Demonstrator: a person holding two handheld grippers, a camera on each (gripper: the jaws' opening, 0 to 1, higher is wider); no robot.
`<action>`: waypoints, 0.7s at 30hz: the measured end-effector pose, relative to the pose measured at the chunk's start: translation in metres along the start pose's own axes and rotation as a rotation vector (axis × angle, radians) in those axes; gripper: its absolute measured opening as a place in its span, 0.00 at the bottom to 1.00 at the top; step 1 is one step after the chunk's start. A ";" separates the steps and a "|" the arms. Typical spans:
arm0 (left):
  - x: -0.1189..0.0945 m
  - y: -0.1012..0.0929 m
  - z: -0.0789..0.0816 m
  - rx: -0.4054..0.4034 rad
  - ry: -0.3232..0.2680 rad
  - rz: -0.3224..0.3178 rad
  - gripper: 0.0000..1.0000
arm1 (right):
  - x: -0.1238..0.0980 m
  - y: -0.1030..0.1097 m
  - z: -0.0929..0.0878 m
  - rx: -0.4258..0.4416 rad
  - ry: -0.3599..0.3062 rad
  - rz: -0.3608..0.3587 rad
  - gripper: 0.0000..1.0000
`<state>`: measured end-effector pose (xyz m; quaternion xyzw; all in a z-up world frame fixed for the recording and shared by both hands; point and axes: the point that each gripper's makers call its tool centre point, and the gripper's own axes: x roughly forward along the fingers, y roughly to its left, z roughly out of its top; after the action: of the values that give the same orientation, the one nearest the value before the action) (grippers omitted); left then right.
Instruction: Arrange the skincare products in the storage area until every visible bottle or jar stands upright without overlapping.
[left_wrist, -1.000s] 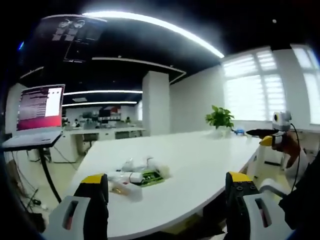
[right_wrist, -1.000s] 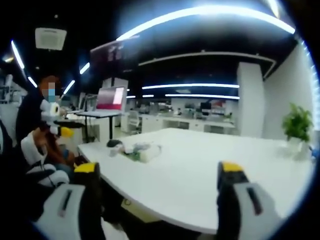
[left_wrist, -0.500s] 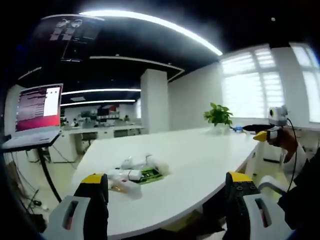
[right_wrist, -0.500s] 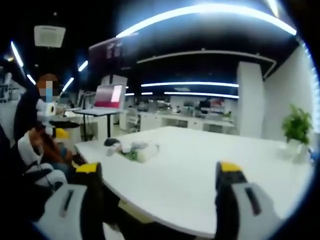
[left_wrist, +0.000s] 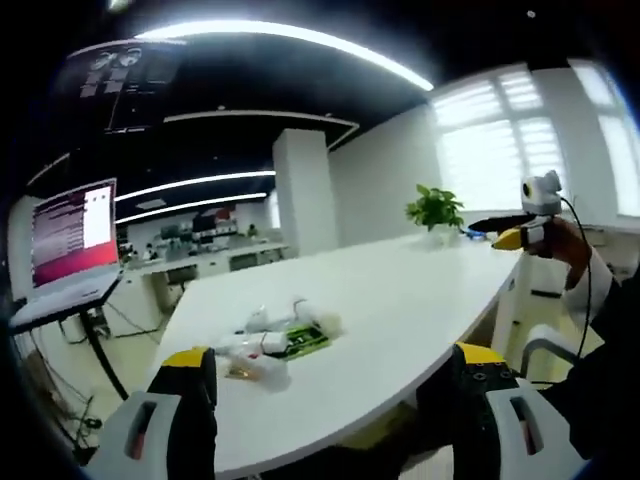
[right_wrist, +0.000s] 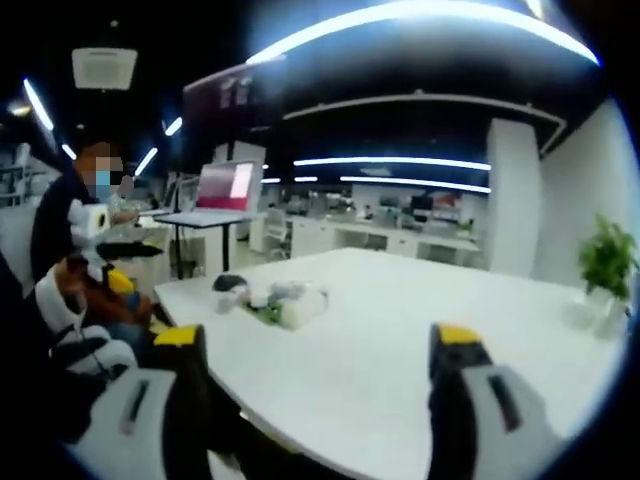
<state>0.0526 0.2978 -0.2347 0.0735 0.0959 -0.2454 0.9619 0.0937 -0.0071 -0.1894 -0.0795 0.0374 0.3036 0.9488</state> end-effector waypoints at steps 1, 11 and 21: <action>0.001 0.000 -0.001 0.010 0.005 0.005 0.99 | 0.002 0.001 -0.001 0.004 0.003 0.007 0.91; 0.006 -0.004 0.002 -0.052 -0.022 -0.042 0.99 | 0.023 0.006 -0.004 0.018 0.022 0.037 0.90; 0.011 0.005 0.007 -0.125 -0.063 -0.018 1.00 | 0.042 0.018 0.006 0.064 -0.001 0.093 0.88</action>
<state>0.0655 0.2959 -0.2303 0.0045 0.0814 -0.2498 0.9649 0.1173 0.0321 -0.1907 -0.0470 0.0502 0.3460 0.9357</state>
